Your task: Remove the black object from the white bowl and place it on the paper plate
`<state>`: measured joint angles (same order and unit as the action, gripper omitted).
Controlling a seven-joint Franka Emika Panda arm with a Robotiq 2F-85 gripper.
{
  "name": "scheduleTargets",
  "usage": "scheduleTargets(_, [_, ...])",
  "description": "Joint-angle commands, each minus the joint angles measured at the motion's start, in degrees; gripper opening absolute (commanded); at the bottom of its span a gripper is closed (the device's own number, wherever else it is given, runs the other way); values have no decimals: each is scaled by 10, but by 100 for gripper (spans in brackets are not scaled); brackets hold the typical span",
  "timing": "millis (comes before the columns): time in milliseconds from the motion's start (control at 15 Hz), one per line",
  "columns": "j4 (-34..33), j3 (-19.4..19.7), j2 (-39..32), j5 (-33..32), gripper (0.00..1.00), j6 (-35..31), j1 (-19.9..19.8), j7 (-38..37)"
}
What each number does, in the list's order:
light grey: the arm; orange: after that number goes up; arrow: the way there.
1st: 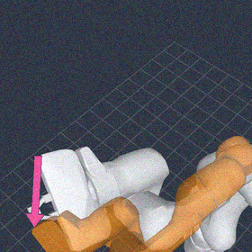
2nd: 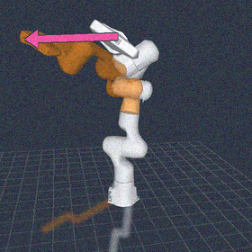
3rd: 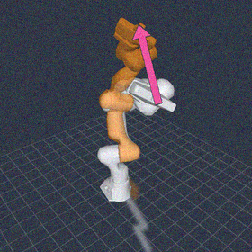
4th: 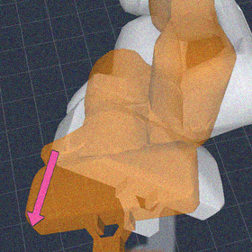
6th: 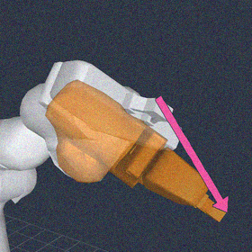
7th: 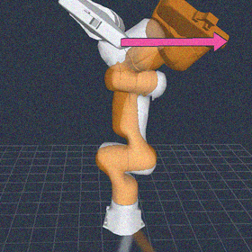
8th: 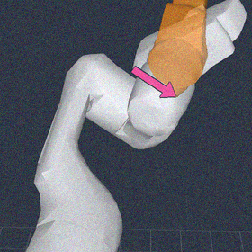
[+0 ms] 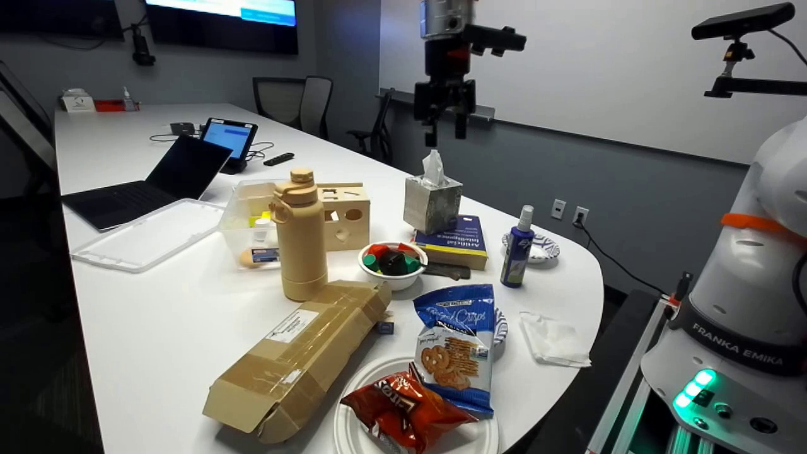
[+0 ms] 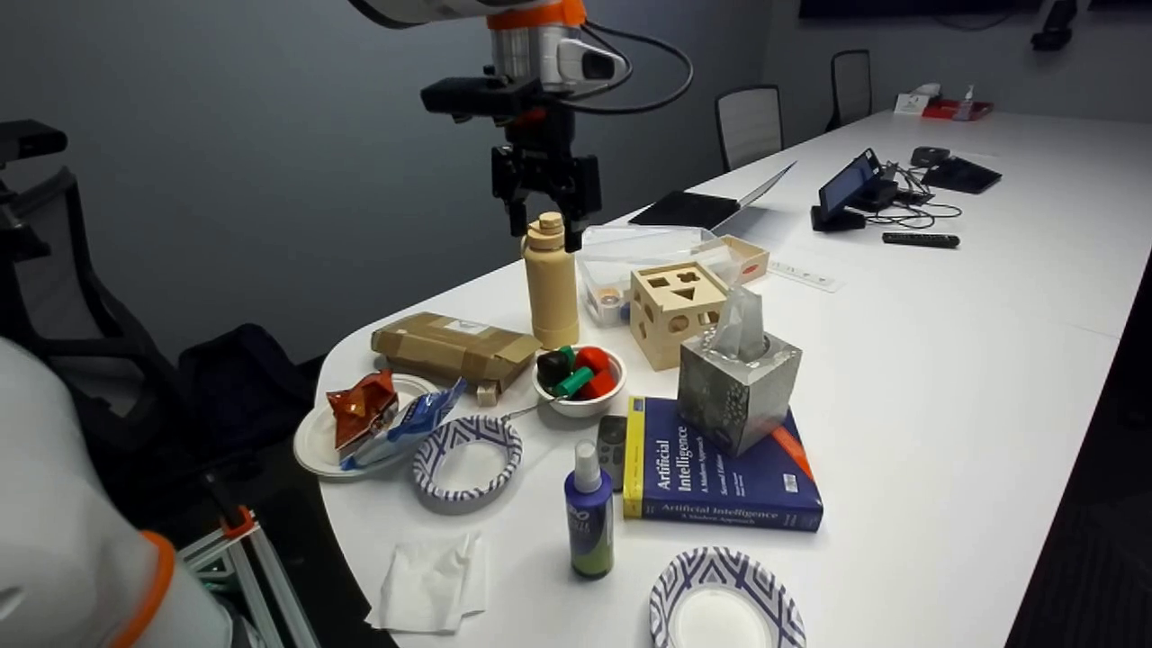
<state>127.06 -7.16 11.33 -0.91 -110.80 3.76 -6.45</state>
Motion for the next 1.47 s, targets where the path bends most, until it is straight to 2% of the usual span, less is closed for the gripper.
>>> scheduleTargets(0, [-92, -4, -145, 37, 100, -36, 16, -2])
scheduleTargets(400, [-118, 0, -255, 73, 100, -91, 21, -29])
scheduleTargets(1000, [-95, 1, -319, 159, 100, -153, 26, -87])
scheduleTargets(1400, [-96, 6, -347, 178, 100, -163, 34, -138])
